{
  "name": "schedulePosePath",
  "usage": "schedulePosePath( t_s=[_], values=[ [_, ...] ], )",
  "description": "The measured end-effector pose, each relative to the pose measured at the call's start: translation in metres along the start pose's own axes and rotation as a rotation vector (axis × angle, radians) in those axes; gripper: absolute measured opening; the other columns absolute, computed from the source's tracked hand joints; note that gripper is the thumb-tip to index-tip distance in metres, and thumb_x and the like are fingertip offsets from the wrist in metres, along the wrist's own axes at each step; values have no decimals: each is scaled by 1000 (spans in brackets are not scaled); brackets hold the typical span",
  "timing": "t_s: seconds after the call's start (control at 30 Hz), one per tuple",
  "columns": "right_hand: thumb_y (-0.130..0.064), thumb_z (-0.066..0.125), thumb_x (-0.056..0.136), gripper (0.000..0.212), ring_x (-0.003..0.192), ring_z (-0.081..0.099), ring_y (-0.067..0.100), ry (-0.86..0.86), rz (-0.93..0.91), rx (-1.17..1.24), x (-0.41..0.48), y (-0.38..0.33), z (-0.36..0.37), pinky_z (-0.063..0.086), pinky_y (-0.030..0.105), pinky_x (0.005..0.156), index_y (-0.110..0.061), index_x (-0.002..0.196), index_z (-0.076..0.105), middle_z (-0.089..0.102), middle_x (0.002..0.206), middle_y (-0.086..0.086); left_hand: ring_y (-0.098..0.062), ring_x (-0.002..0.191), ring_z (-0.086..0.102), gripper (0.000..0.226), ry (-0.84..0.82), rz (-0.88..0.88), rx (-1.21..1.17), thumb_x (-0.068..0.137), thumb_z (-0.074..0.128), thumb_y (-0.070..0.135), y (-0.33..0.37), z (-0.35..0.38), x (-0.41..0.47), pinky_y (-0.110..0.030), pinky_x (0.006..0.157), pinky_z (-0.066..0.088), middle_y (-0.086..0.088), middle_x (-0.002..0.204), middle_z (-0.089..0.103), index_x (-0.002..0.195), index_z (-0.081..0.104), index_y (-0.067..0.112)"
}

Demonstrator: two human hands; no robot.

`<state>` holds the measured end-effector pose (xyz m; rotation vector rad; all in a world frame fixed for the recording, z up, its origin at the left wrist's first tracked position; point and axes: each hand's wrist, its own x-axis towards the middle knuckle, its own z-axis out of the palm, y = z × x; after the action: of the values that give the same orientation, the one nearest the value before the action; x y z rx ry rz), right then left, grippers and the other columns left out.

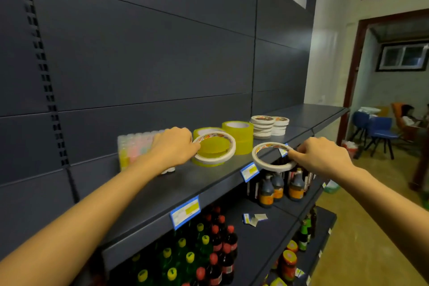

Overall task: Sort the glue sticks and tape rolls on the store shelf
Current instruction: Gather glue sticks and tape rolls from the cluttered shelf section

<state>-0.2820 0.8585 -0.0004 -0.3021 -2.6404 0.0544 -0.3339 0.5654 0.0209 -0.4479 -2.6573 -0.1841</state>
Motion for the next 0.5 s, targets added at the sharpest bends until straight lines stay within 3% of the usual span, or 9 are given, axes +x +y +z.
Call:
schedulePosePath(
  t_s=[0.1,0.23,0.3,0.4,0.5],
  values=[
    [-57,47,87,53,60,56,21,-8,24,-4,37,32,15,36,24,49,-14,64,66,58,61,2,-34,86,59,35,14,-16,2,90,44,39,24,16,38,-32,67,38,-11,81,58,72,58,13],
    [-58,45,88,56,58,54,19,-15,30,33,85,71,36,38,23,50,-17,53,59,56,58,1,-27,73,54,42,9,-26,-23,92,44,44,52,40,85,-29,61,36,-1,63,49,62,51,16],
    [-58,44,89,56,55,51,16,-14,25,39,111,89,46,34,22,47,-19,51,55,55,56,-1,-25,70,54,37,7,-41,-31,91,44,40,67,53,107,-28,59,36,1,60,48,67,57,16],
    [-58,45,89,55,55,50,20,-11,-4,54,154,115,62,33,24,50,-15,56,60,53,57,1,-26,74,55,37,20,-72,-20,90,45,43,94,72,141,-31,66,41,-2,67,53,76,63,14],
    [-57,46,89,51,66,54,26,-14,-51,79,201,139,78,39,29,60,-17,66,68,57,65,3,-24,66,53,35,59,-139,7,88,49,43,118,93,178,-28,60,36,1,58,48,68,61,16]
  ],
)
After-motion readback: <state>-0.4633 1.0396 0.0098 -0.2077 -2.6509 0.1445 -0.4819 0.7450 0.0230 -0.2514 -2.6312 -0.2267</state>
